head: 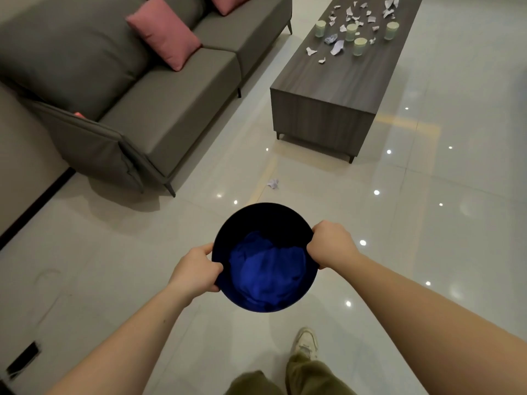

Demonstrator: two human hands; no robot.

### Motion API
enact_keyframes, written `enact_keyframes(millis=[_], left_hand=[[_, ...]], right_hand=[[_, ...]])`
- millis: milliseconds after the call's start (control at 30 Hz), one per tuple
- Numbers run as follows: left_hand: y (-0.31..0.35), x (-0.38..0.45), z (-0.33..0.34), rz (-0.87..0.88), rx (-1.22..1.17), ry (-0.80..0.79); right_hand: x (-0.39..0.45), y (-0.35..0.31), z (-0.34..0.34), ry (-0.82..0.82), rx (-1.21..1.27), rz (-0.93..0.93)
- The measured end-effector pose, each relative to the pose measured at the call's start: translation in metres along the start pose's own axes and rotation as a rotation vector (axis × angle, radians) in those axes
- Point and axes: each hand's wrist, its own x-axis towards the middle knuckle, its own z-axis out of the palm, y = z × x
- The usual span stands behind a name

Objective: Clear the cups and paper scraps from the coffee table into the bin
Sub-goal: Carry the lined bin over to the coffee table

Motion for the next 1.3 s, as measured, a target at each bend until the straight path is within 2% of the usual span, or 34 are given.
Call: enact_keyframes(millis=[667,1100,1300], left_hand=[[0.192,0.239,-0.057,0.014,0.052,-0.070],[0.271,0.384,-0.086,0.046,0.104,-0.054],[0.315,0.454,-0.084,0.007,0.097,-0.015]], right_hand=[[0.250,-0.064,-0.142,0.055,0.022,0.068],[0.400,-0.100,-0.197,0.064,0.111,0.072],[0.492,-0.107,-0.227,-0.008,0.185,0.061]])
